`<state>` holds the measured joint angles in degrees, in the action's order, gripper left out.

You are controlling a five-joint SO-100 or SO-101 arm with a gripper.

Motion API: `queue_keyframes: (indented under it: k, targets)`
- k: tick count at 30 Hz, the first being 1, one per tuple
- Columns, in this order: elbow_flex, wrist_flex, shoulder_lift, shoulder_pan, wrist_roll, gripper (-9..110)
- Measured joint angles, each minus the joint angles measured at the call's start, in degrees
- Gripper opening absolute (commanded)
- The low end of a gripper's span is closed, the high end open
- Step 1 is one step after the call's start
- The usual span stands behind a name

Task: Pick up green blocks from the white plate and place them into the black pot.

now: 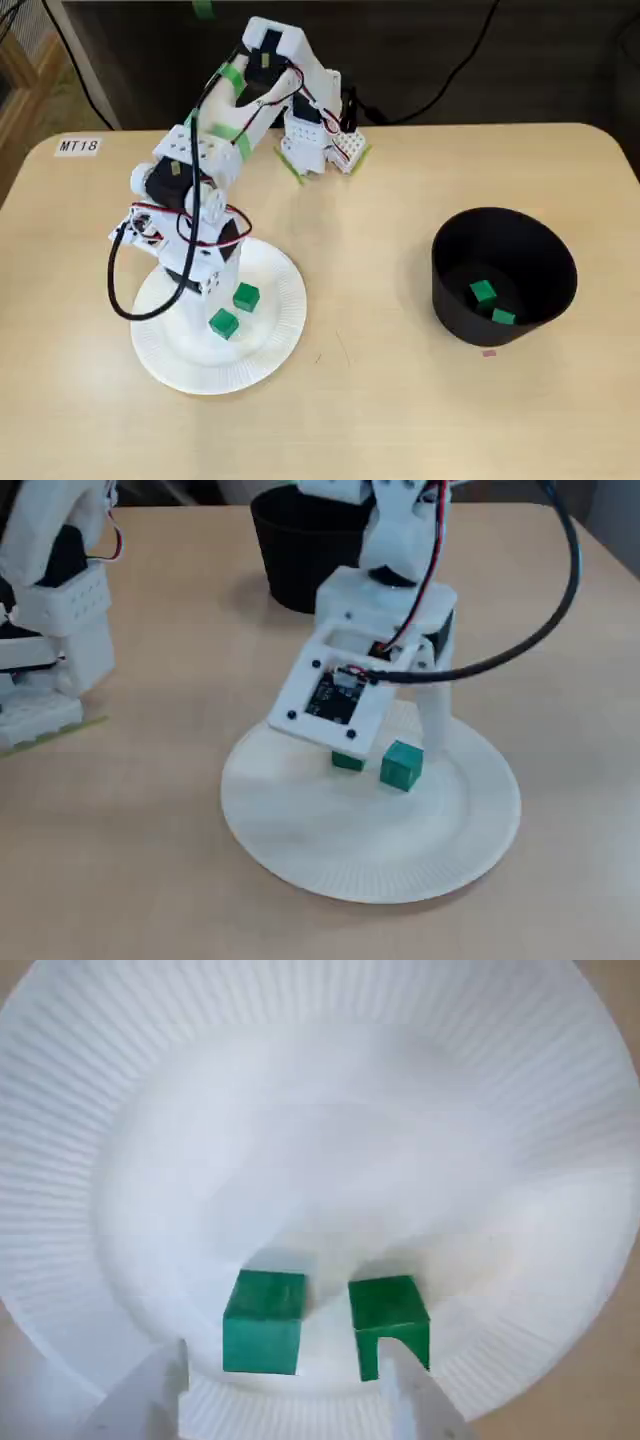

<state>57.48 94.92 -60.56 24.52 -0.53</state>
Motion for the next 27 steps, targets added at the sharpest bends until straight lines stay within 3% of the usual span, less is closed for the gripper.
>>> queue_keyframes:
  k: [16, 22, 25, 27]
  targets:
    - [-1.6, -0.1, 4.0, -0.9, 0.0, 23]
    - [-5.9, 0.3, 7.6, -0.9, 0.8, 12]
    - [-7.9, 0.3, 9.3, -0.8, 1.8, -1]
    - [-9.1, 0.1, 10.3, -0.5, 2.8, -2]
